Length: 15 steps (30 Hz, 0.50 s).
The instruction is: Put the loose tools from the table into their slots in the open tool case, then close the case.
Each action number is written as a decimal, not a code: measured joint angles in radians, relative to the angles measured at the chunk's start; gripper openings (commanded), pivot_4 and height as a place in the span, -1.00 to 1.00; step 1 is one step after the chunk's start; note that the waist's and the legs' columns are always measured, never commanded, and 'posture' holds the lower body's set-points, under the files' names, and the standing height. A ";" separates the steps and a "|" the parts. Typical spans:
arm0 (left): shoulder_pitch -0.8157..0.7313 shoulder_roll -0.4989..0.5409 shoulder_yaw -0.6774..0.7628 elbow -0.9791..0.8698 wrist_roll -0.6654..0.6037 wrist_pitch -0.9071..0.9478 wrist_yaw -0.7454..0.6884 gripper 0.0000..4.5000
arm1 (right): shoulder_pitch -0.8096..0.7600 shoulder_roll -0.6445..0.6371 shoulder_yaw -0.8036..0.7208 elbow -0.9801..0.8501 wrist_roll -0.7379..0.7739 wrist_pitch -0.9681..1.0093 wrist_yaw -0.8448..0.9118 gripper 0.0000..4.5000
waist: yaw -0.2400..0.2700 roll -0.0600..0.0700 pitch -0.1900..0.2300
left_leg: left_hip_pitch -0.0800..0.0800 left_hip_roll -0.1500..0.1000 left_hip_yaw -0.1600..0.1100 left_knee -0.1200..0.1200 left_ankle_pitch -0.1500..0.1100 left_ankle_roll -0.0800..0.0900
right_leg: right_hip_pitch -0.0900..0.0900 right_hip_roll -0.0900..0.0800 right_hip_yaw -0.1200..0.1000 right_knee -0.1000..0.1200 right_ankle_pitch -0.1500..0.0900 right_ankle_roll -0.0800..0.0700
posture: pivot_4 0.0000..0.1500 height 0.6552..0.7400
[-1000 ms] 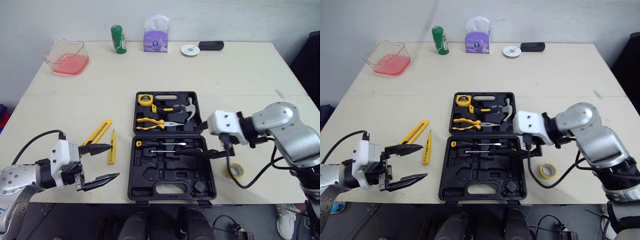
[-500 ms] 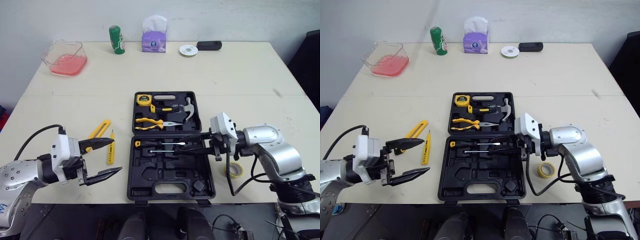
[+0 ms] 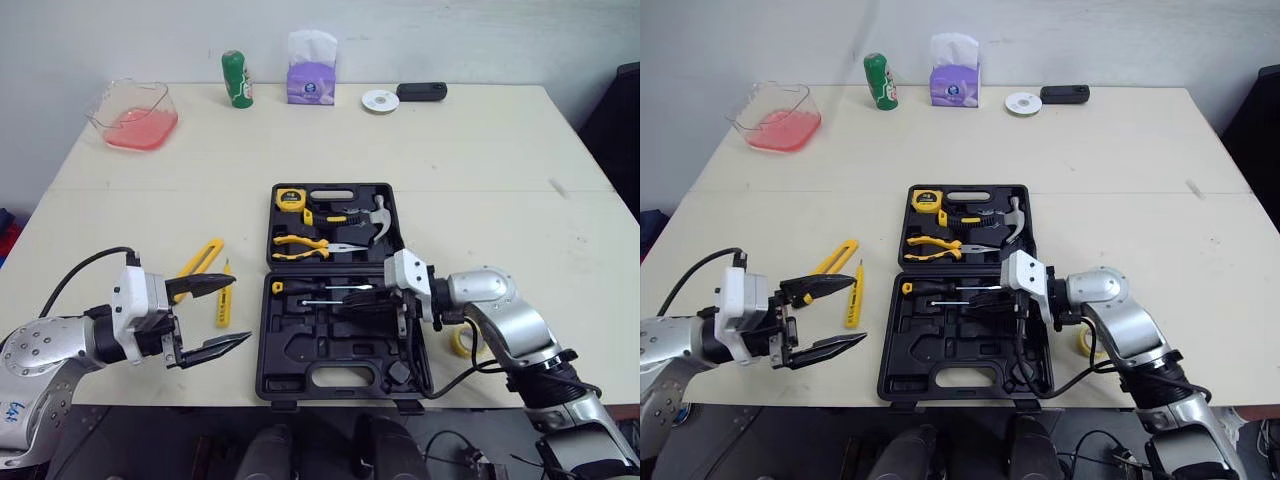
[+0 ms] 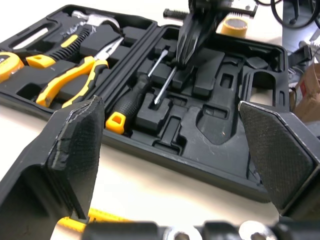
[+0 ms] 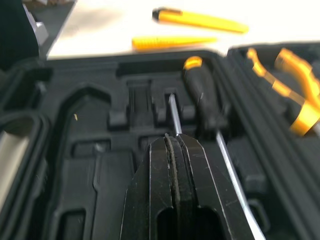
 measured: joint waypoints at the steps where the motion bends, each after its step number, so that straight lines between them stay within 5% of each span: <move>1: 0.000 0.000 0.000 -0.001 0.000 0.000 0.003 1.00 | -0.001 0.000 0.001 0.006 -0.007 -0.006 0.000 -0.99 | 0.000 0.000 0.000 | 0.000 0.000 0.000 0.000 0.000 0.000 | 0.000 0.000 0.000 0.000 0.000 0.000 | 1.00 1.00; 15: 0.005 0.000 -0.007 -0.005 0.000 0.001 0.012 1.00 | 0.001 0.014 0.012 0.110 -0.010 -0.080 0.016 -0.99 | 0.000 -0.007 -0.006 | 0.003 0.000 0.000 0.000 0.000 0.000 | 0.003 -0.002 0.001 0.000 0.000 0.000 | 1.00 1.00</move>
